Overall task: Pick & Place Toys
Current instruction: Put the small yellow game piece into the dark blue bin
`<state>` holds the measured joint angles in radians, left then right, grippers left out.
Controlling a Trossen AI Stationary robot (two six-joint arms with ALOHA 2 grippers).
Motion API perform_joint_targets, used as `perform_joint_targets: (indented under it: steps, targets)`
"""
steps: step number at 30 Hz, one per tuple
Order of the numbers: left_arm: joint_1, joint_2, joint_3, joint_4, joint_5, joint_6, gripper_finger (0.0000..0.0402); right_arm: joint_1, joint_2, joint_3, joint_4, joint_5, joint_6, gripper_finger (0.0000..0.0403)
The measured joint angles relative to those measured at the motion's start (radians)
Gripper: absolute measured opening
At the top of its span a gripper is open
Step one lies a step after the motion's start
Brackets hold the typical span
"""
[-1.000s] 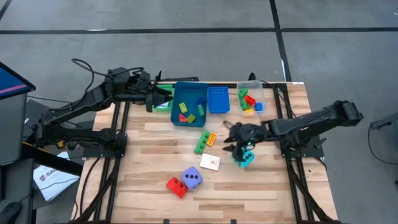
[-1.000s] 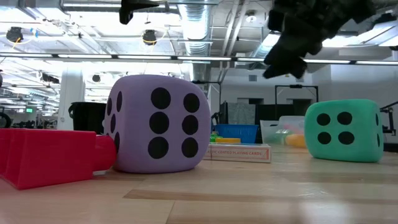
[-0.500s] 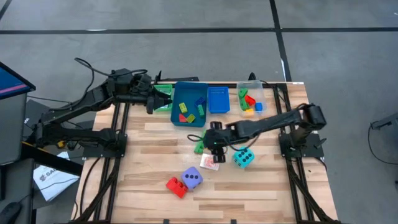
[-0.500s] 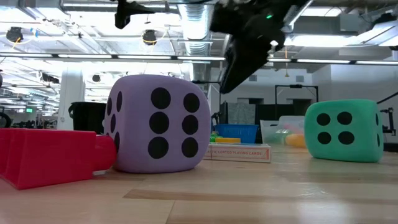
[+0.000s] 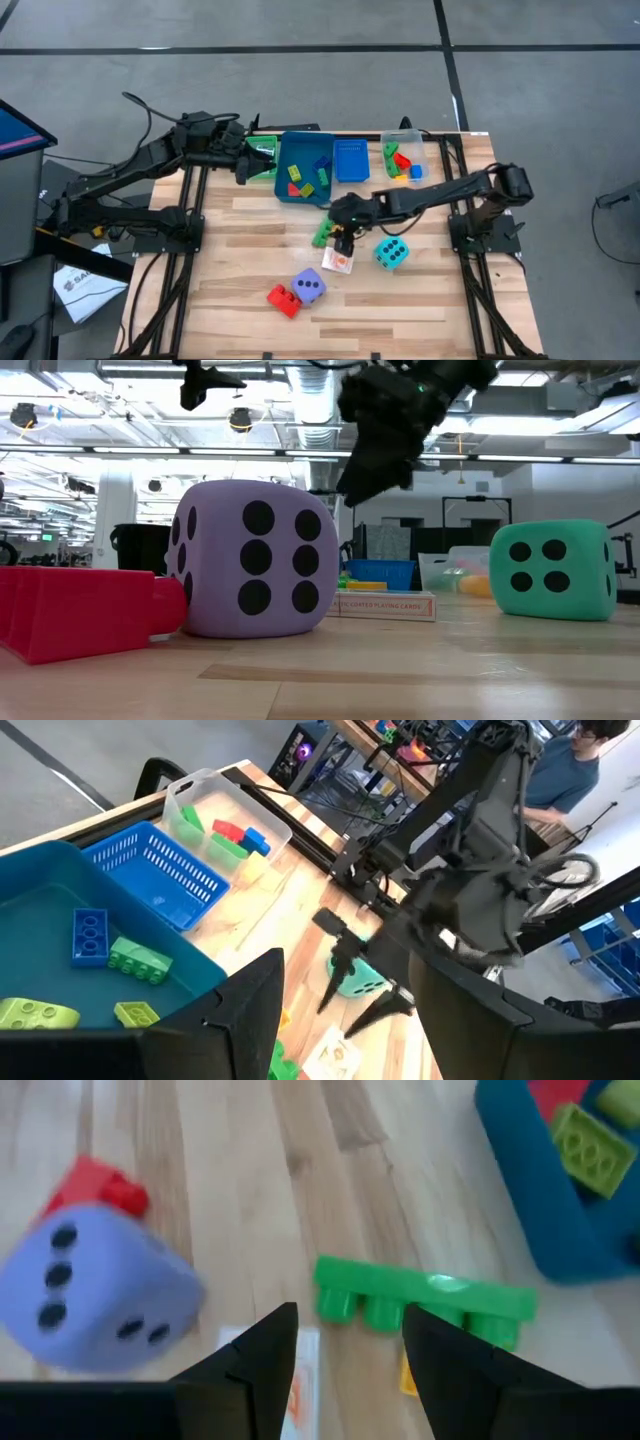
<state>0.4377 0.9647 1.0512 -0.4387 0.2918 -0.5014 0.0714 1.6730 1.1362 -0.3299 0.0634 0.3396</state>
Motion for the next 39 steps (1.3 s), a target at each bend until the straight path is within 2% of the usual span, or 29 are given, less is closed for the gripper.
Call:
perform_joint_targets:
  steps: [6,10,16,22,29,36,39]
  targets:
    - [0.000,0.000,0.000,-0.013,0.000,0.005,0.0208,0.029,-0.090,-0.224,0.262,0.064,0.254,0.0179]
    - [0.000,0.000,0.000,-0.016,0.000,0.031,0.0208,0.068,-0.091,-0.295,0.318,0.131,0.380,0.0179]
    - [0.000,-0.001,0.000,-0.016,0.000,0.031,0.0208,0.093,-0.081,-0.306,0.268,0.266,0.547,0.0179]
    - [0.000,-0.001,0.000,-0.017,0.000,0.032,0.0208,0.121,-0.087,-0.305,0.234,0.508,0.721,0.0179]
    - [0.000,-0.001,0.000,-0.018,0.000,0.034,0.0208,0.226,-0.016,-0.296,0.386,0.537,0.654,0.0179]
    - [0.000,0.000,0.000,-0.018,0.000,0.034,0.0208,0.284,0.146,-0.237,0.364,0.603,0.876,0.0162]
    - [0.000,-0.001,0.000,-0.022,0.000,0.034,0.0208,0.288,0.221,-0.201,0.358,0.617,0.915,0.0145]
